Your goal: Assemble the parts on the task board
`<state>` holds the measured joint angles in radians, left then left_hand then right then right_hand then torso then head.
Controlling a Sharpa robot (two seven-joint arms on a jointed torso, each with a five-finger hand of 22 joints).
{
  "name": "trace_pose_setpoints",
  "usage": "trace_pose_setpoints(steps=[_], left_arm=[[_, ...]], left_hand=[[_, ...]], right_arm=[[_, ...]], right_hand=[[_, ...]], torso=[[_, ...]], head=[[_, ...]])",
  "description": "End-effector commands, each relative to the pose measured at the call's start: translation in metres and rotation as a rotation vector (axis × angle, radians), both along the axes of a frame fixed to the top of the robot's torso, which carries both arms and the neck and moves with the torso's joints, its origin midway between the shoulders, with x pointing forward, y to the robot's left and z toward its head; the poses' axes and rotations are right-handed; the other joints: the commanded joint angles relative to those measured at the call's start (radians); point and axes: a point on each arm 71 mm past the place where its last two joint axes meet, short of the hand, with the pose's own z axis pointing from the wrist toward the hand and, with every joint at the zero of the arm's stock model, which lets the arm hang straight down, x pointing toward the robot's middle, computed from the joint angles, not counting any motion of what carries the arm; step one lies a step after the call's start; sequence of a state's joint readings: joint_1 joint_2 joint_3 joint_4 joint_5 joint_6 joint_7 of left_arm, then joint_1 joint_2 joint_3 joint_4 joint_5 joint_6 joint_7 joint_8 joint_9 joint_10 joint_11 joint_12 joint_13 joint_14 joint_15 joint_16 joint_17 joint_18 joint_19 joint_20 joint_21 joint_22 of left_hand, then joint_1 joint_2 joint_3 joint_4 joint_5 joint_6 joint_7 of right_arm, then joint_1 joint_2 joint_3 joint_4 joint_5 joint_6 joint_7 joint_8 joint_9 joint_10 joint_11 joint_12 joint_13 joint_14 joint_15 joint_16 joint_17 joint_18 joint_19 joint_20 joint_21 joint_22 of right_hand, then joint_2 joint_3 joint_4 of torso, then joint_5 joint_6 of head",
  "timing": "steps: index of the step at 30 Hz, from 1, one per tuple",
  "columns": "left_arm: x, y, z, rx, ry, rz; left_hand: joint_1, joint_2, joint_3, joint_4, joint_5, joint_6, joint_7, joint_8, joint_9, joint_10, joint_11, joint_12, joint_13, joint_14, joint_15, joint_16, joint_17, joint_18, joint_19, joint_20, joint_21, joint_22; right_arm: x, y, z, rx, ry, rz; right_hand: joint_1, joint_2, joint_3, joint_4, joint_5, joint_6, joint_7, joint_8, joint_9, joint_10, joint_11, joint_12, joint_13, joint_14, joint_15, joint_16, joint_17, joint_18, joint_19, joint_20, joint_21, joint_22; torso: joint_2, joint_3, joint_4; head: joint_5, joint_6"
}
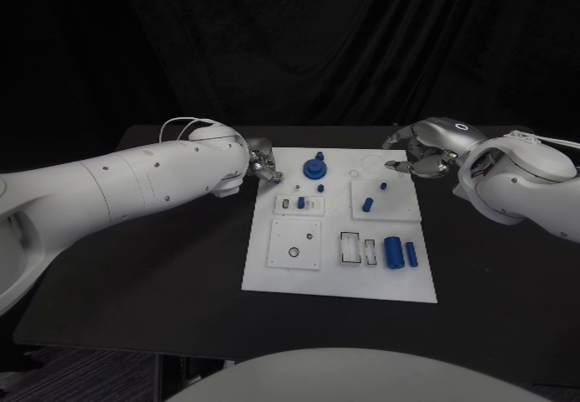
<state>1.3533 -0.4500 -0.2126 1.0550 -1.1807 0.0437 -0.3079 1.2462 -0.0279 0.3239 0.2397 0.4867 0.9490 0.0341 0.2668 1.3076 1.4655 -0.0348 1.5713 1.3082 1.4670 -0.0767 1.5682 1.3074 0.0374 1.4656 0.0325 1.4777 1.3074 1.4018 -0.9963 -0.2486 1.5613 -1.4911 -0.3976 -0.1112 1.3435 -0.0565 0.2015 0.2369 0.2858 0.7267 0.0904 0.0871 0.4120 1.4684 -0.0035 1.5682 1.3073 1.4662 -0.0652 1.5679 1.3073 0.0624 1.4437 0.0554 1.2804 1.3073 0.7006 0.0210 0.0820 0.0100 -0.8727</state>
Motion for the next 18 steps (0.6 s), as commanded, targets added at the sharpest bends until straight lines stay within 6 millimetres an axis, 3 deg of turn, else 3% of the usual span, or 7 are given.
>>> trace_pose_setpoints(steps=[1, 8, 18], left_arm=[[-0.001, -0.002, 0.003, -0.045, -0.043, -0.018], [-0.010, 0.004, 0.006, -0.080, -0.074, -0.019], [-0.029, 0.009, 0.009, -0.130, -0.056, 0.022]], left_hand=[[-0.002, -0.016, 0.027, -0.007, 0.001, 0.005, -0.002, -0.004, 0.022, 0.105, 0.001, 0.000, 0.263, 0.104, -0.002, 0.003, 0.263, -0.007, 0.034, 0.002, -0.006, 0.201], [-0.016, -0.036, 0.074, -0.014, -0.010, 0.007, -0.002, -0.001, 0.023, 0.105, 0.001, 0.000, 0.263, 0.104, -0.002, 0.003, 0.263, -0.006, 0.032, 0.002, -0.011, 0.200], [-0.032, -0.043, 0.094, -0.013, -0.024, 0.009, -0.001, 0.002, 0.024, 0.105, 0.001, 0.000, 0.263, 0.104, -0.002, 0.003, 0.263, -0.005, 0.029, 0.002, -0.017, 0.198]], right_arm=[[0.000, -0.002, -0.001, -0.006, 0.008, -0.018], [-0.001, -0.005, -0.002, -0.009, 0.012, -0.024], [-0.001, -0.005, -0.002, -0.010, 0.014, -0.027]], right_hand=[[0.007, 0.005, 0.000, -0.007, -0.001, 0.010, 0.000, -0.003, -0.002, 0.102, 0.006, 0.003, 0.263, 0.105, 0.010, 0.003, 0.263, 0.000, -0.003, 0.001, -0.007, 0.181], [0.008, 0.006, 0.001, -0.008, -0.001, 0.011, 0.001, -0.004, -0.002, 0.102, 0.006, 0.003, 0.263, 0.105, 0.009, 0.003, 0.263, 0.000, -0.003, 0.001, -0.007, 0.181], [0.008, 0.006, 0.001, -0.008, -0.001, 0.011, 0.001, -0.004, -0.002, 0.102, 0.006, 0.003, 0.263, 0.105, 0.009, 0.003, 0.263, 0.000, -0.003, 0.001, -0.007, 0.181]], torso=[[0.000, -0.0002, 0.0008], [-0.001, -0.0003, 0.0016], [-0.001, -0.0005, 0.0033]], head=[[0.000, 0.000], [0.001, 0.000], [0.005, 0.000]])
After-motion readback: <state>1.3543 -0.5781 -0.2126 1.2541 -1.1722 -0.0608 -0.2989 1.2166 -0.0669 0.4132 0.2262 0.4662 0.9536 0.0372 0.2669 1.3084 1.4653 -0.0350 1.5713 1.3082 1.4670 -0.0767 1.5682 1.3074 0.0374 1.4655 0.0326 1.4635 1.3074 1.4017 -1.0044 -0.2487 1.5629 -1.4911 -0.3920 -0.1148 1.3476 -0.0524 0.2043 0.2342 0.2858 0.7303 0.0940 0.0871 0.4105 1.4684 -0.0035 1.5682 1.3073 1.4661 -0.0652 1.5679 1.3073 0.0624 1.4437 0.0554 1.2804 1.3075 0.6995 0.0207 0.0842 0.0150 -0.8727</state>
